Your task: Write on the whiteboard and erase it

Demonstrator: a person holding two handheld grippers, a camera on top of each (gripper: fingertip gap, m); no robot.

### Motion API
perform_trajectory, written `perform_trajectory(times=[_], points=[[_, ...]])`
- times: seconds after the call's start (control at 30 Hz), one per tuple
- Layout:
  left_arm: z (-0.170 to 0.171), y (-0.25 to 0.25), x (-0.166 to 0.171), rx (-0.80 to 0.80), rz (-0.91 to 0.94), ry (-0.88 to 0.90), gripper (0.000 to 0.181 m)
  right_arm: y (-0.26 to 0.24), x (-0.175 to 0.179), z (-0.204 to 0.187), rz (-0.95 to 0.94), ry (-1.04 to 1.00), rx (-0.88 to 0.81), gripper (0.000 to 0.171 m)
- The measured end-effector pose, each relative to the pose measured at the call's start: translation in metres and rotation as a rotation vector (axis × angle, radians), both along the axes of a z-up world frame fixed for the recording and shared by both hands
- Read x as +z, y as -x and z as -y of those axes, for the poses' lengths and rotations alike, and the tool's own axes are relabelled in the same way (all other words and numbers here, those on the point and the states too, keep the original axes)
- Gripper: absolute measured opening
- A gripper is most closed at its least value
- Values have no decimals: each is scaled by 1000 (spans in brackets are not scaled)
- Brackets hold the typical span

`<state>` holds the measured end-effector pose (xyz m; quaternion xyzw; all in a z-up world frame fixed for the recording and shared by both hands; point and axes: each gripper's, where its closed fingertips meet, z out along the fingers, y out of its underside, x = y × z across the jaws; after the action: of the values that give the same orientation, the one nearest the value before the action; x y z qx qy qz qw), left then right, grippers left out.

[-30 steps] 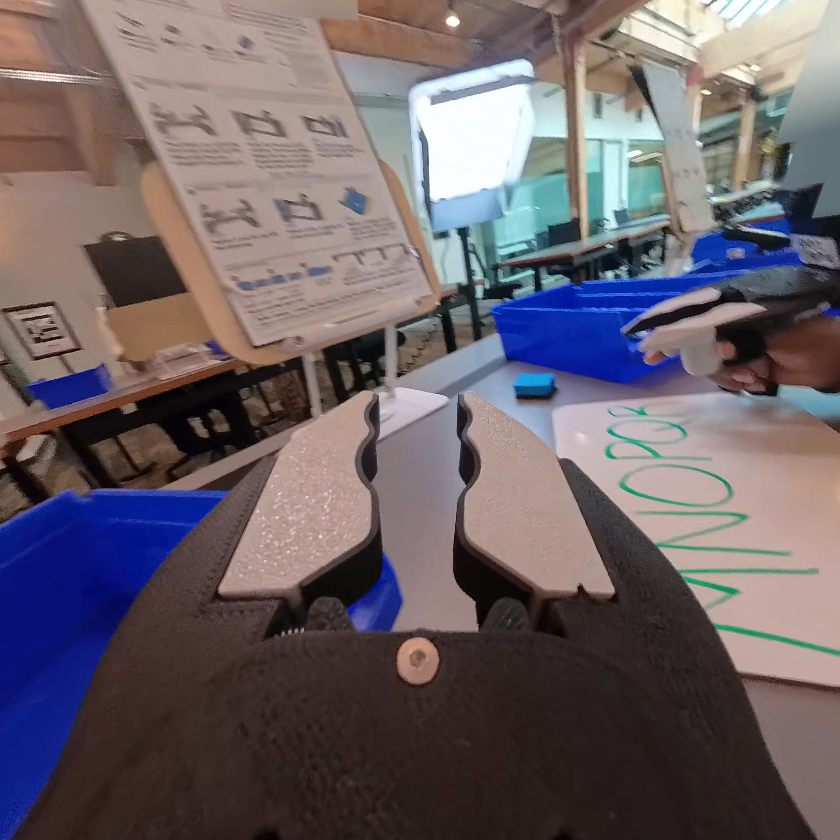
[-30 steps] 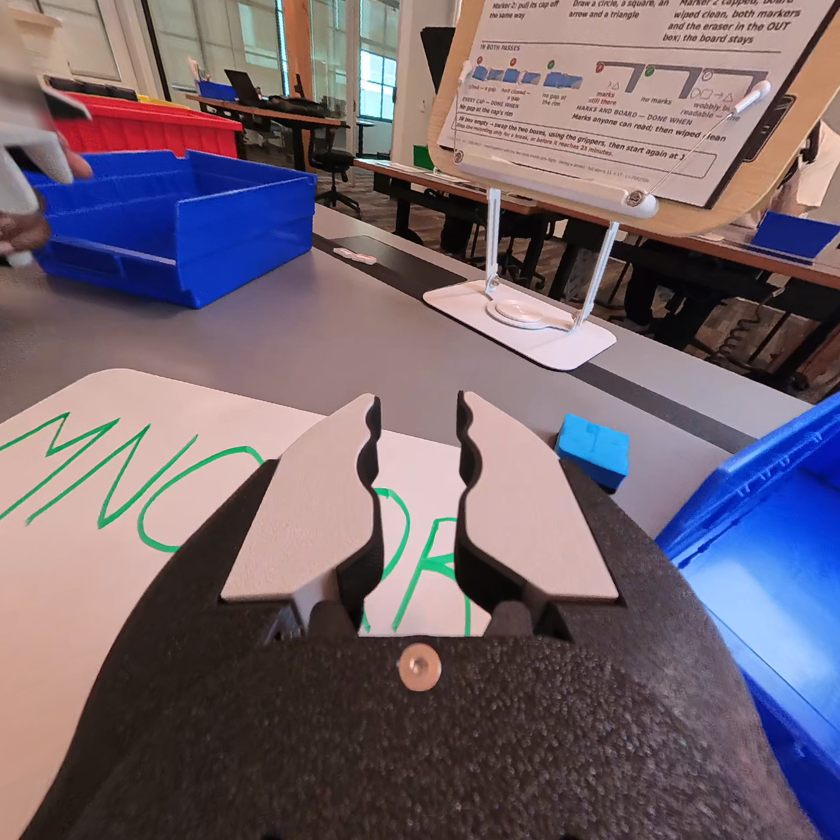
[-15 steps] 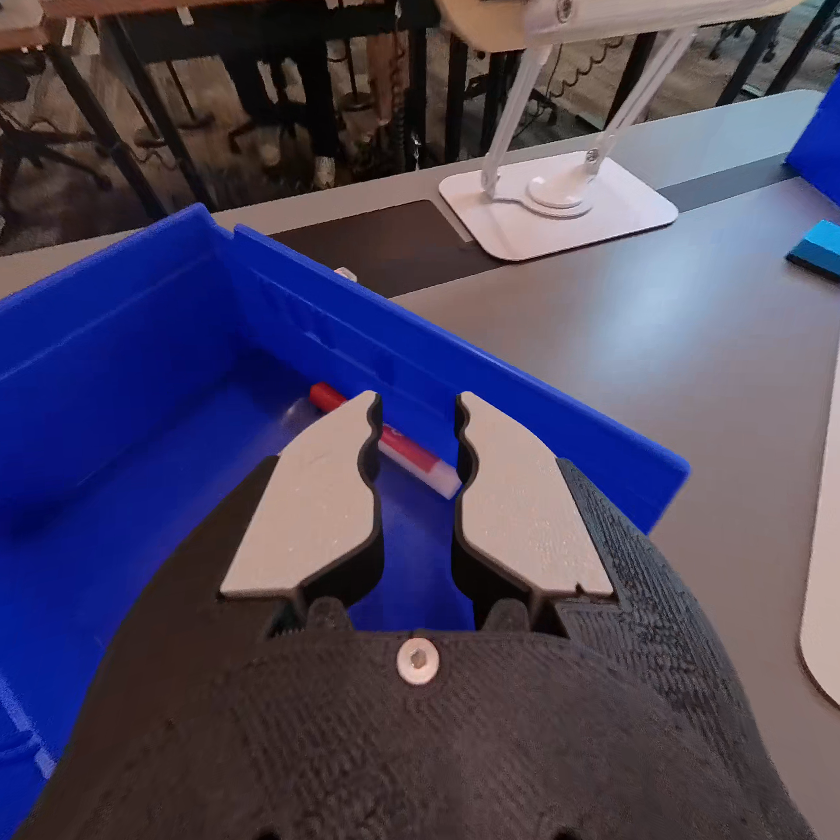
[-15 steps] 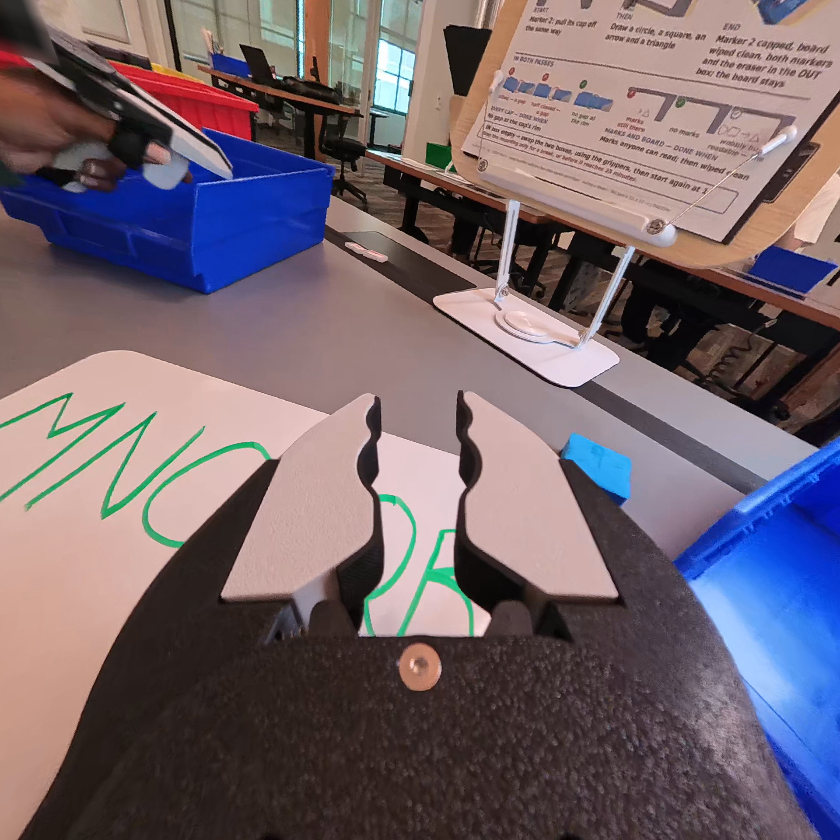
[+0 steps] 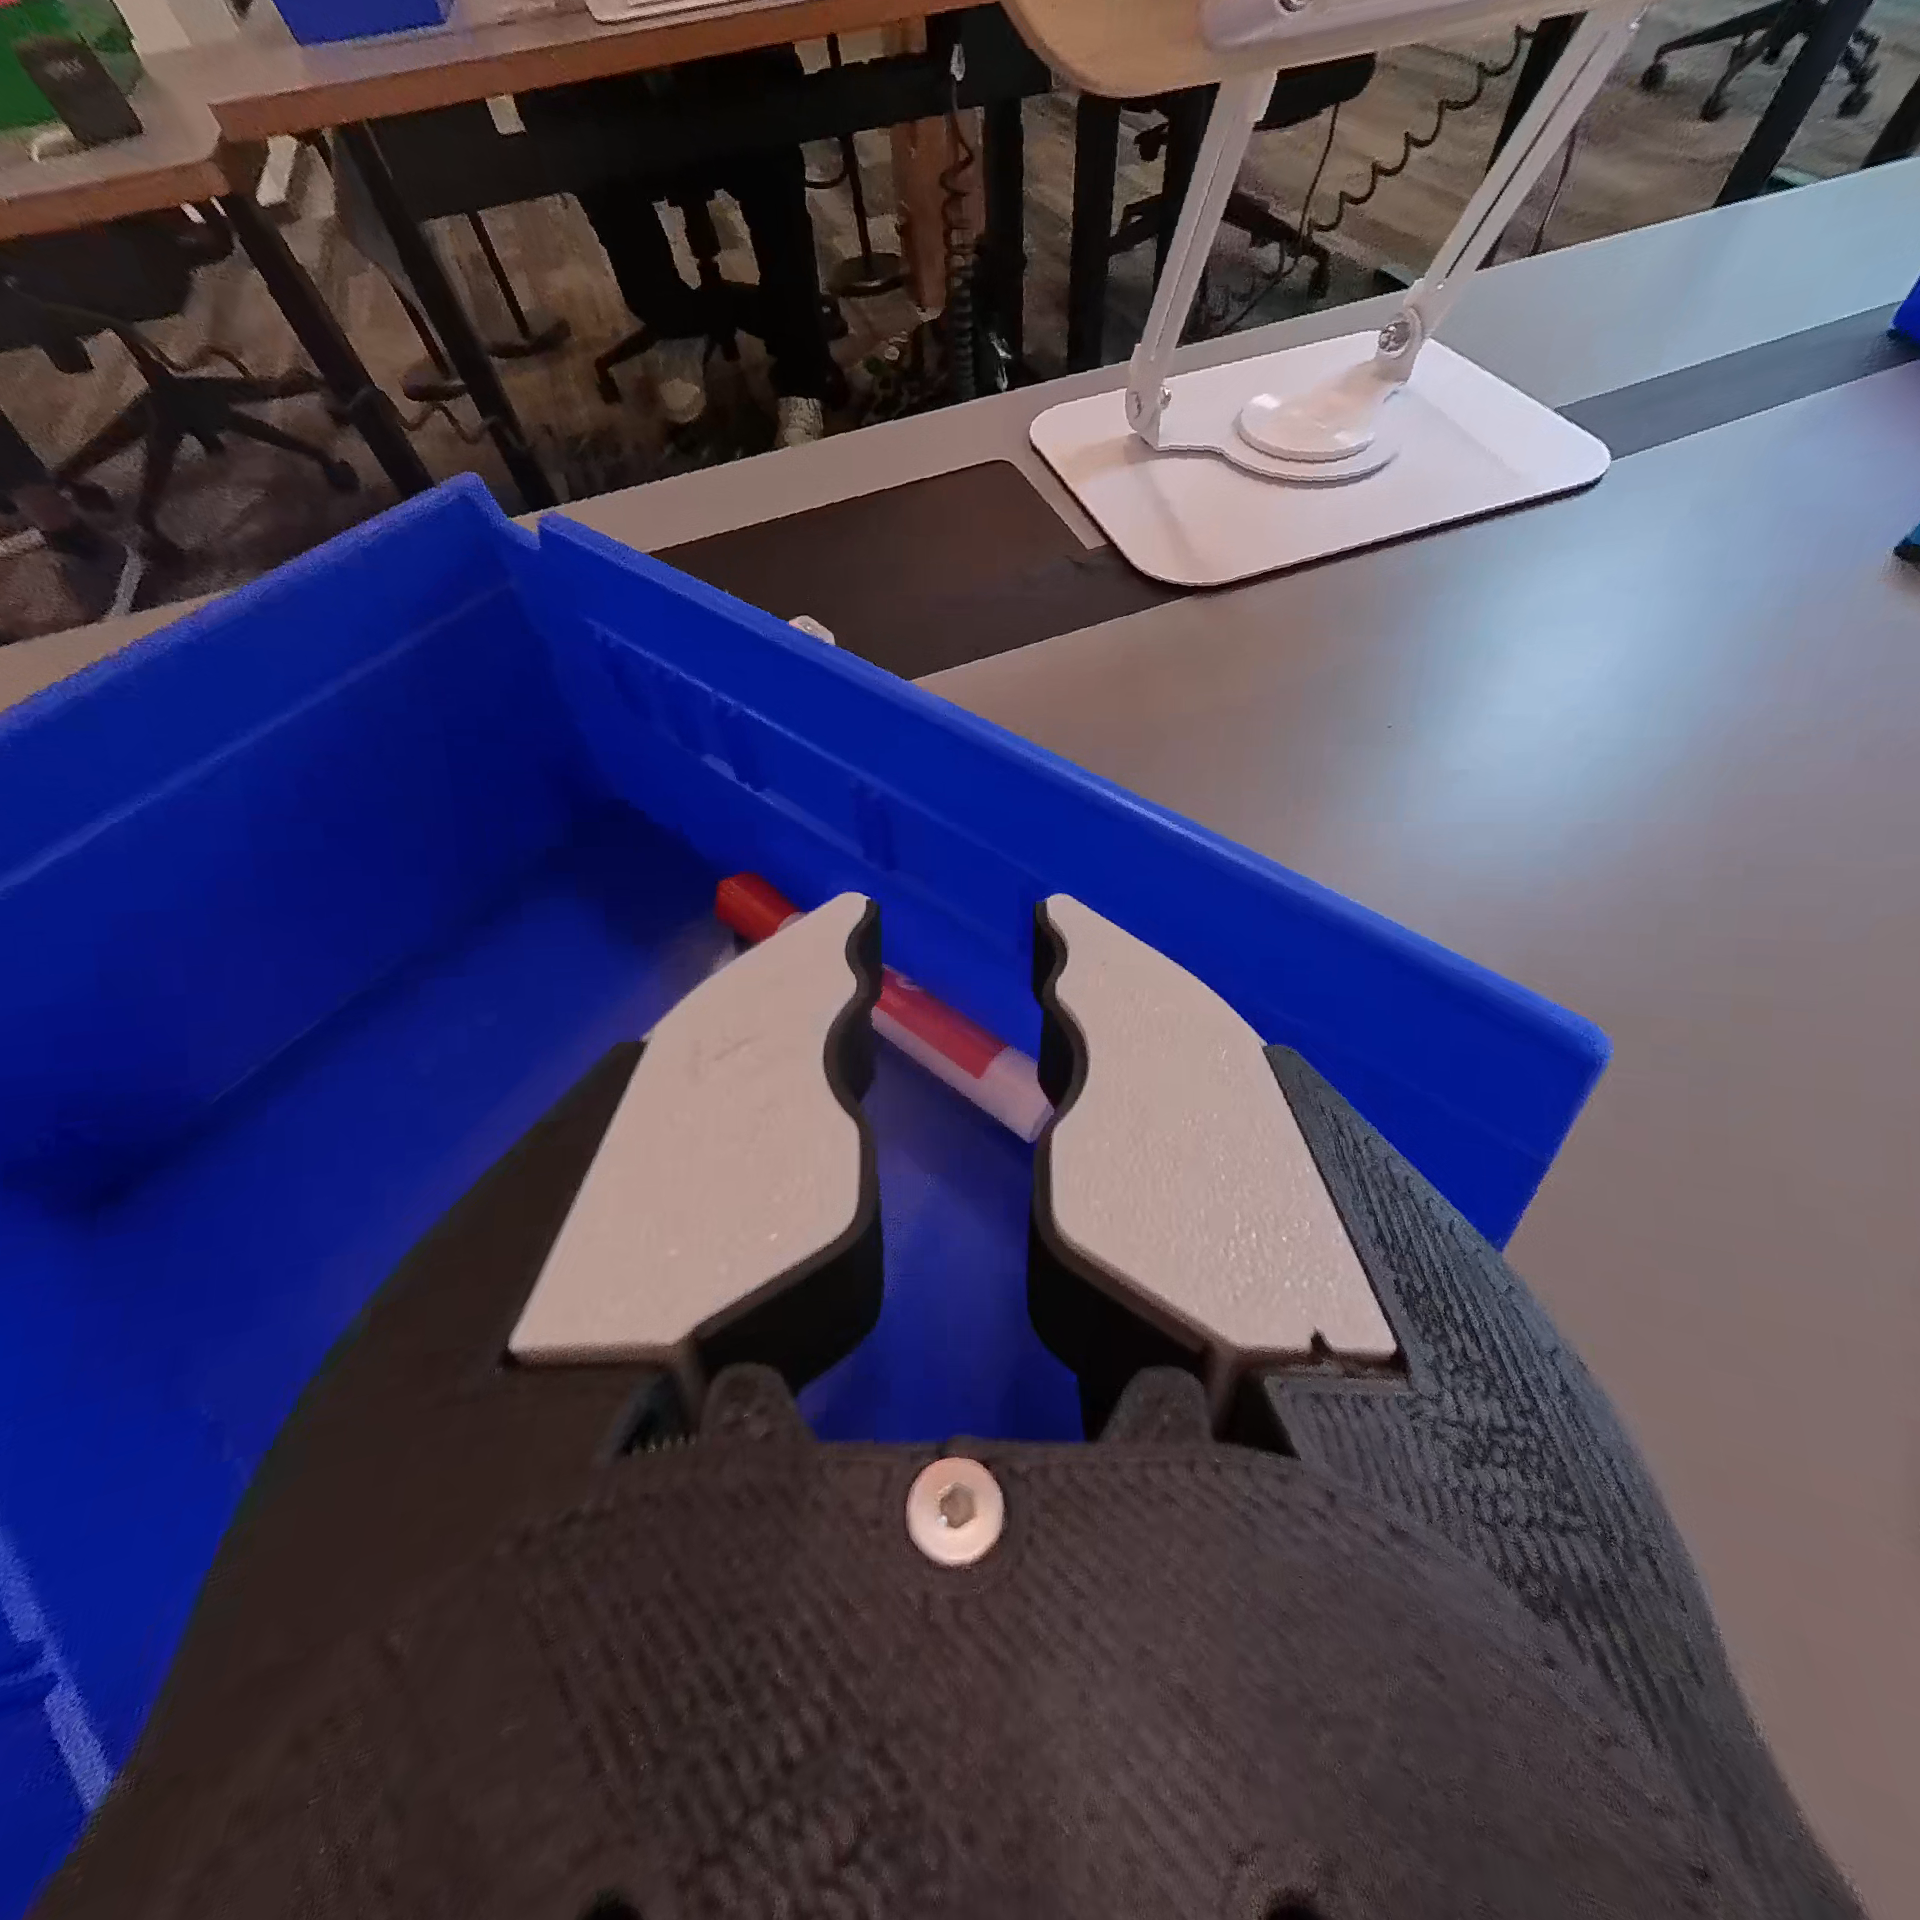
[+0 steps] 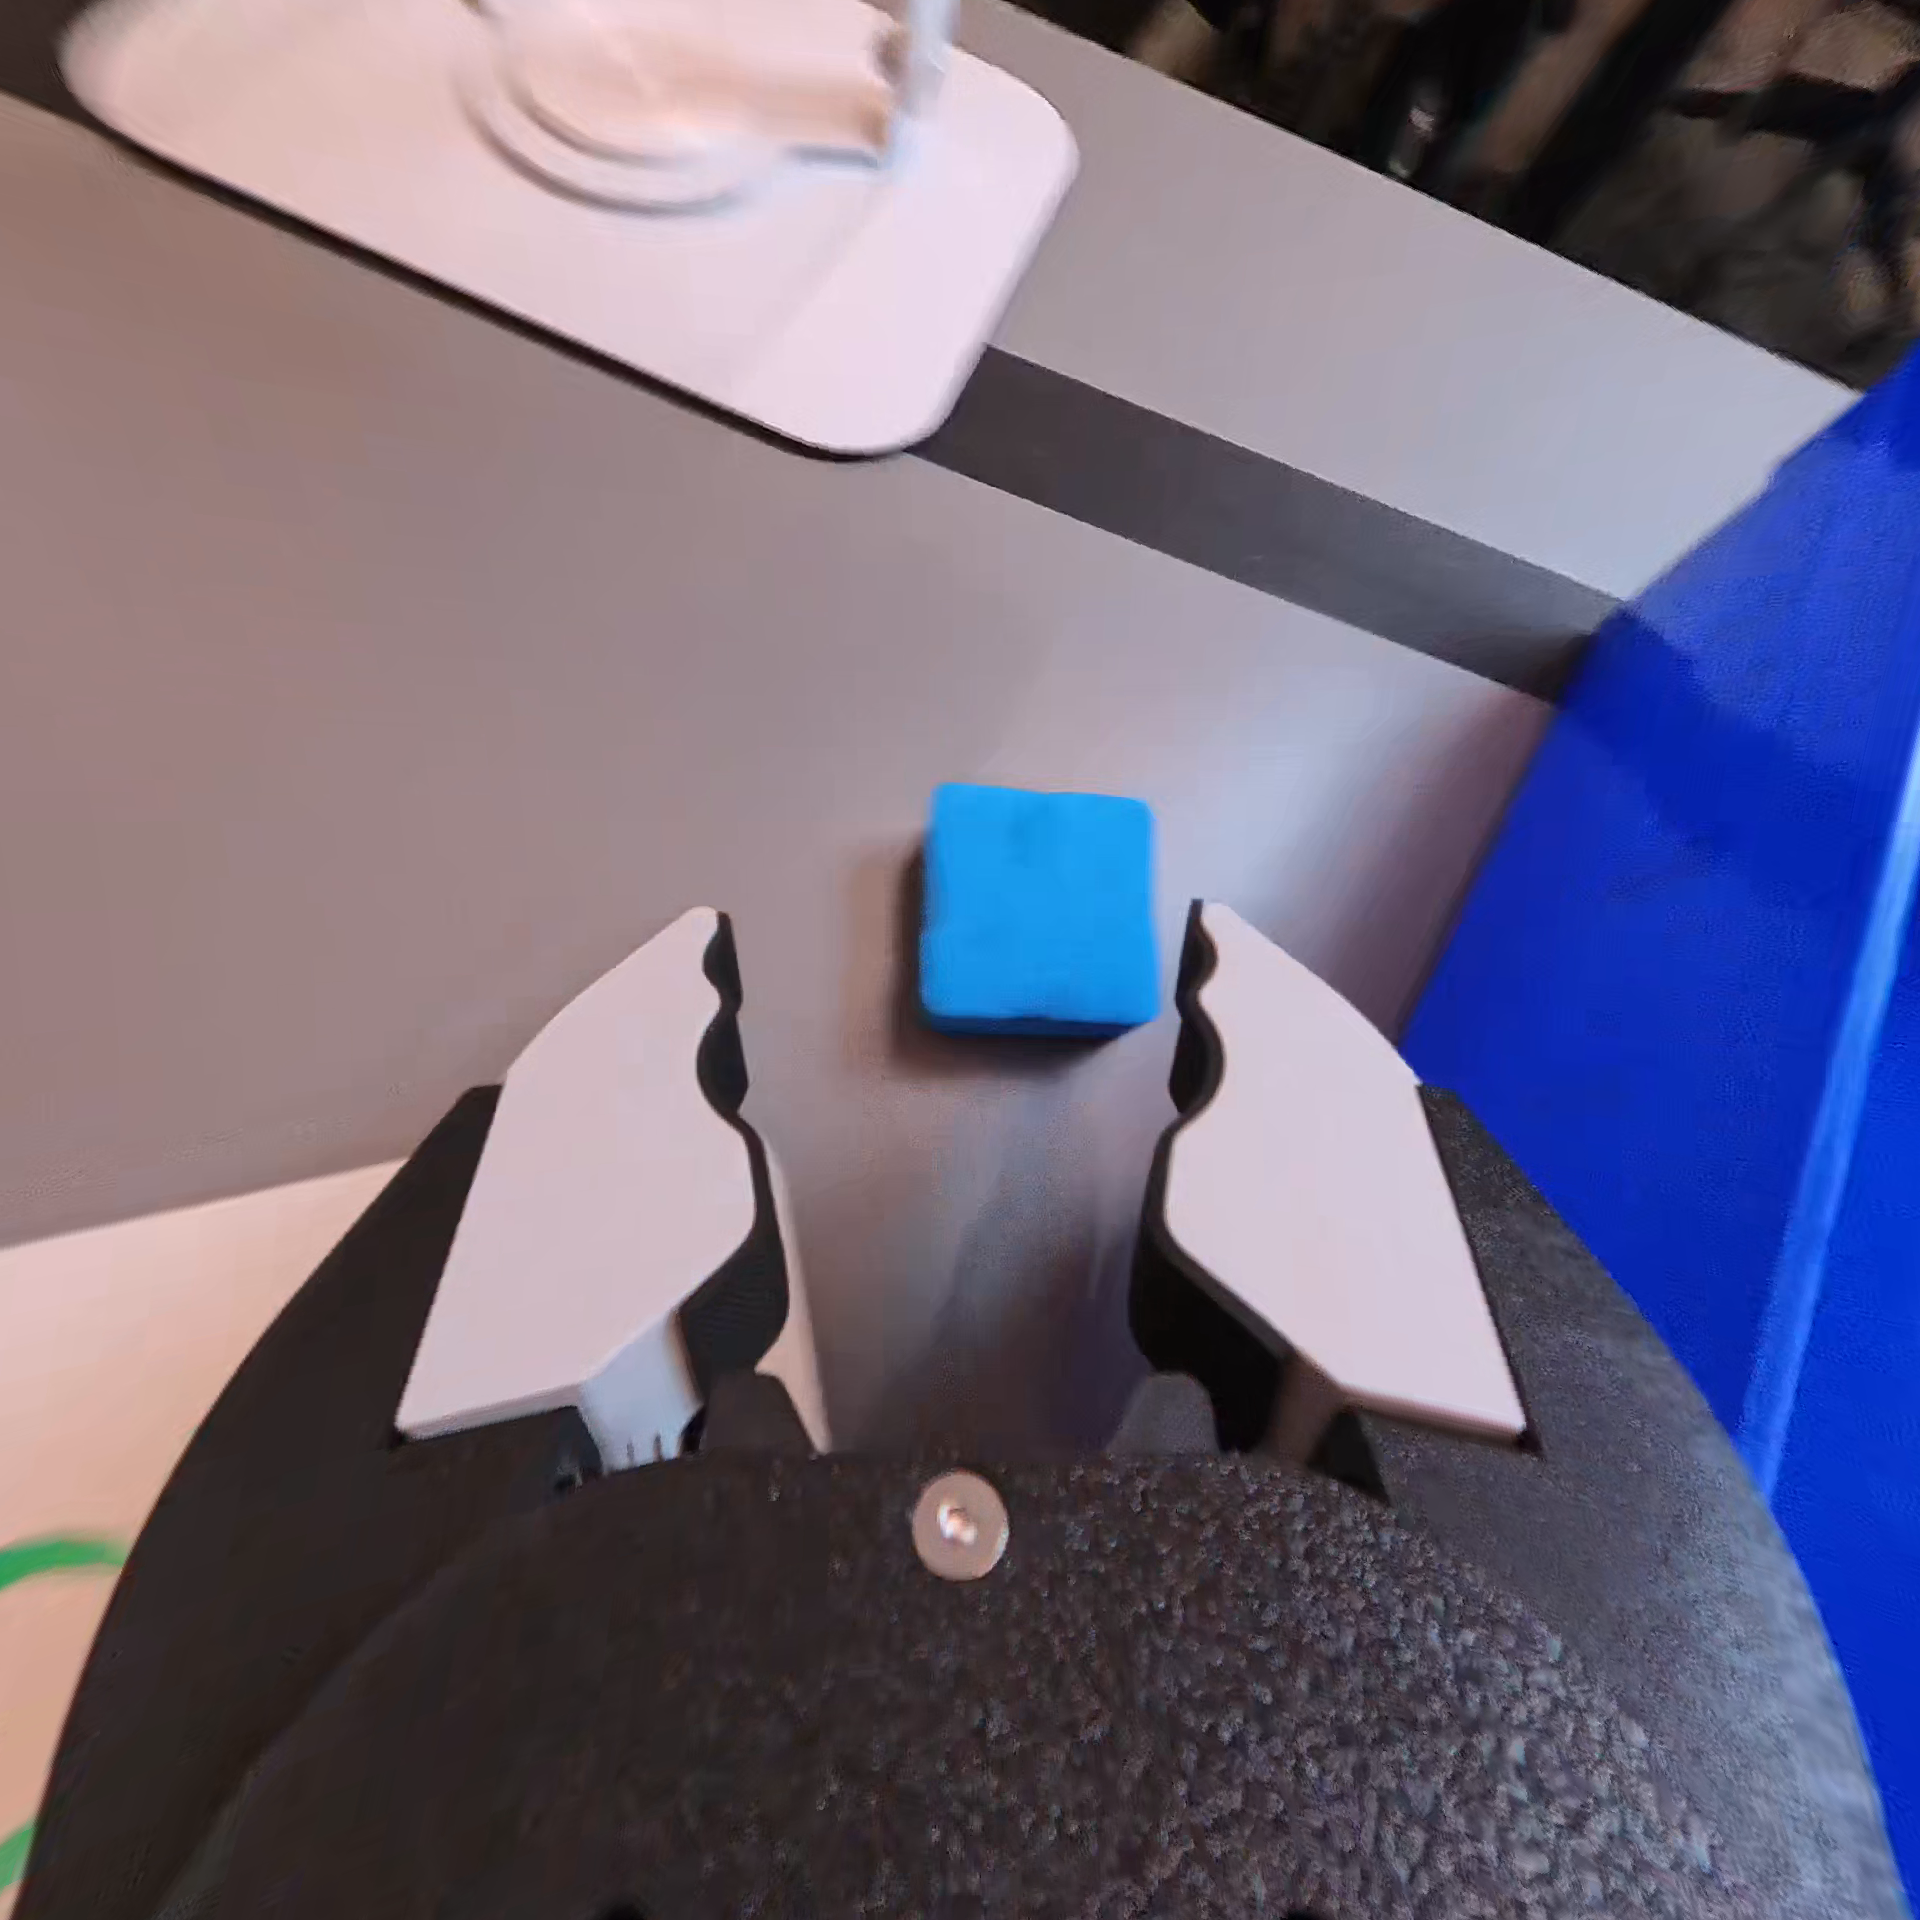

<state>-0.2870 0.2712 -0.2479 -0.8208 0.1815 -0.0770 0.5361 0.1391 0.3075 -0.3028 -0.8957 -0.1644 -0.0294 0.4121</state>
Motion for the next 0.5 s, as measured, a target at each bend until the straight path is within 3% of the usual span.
perform_trajectory(times=[0.1, 0.23, 0.3, 0.4, 0.5], points=[[8, 1, 7, -11, -25, -35, 27, -17, -10, -18, -2, 54, -72, 82], [14, 4, 11, -30, -24, -56, 27, -10, -25, -12, -38, 181, -2, 53], [17, 0, 17, -46, -17, -76, 27, -8, -24, -12, -14, 182, 35, 51], [30, -16, 41, -114, 13, -185, 25, 18, 5, -8, -80, 65, 203, 51], [55, -45, 66, -234, 43, -300, 24, 56, 45, 32, -159, -25, 450, 51]])
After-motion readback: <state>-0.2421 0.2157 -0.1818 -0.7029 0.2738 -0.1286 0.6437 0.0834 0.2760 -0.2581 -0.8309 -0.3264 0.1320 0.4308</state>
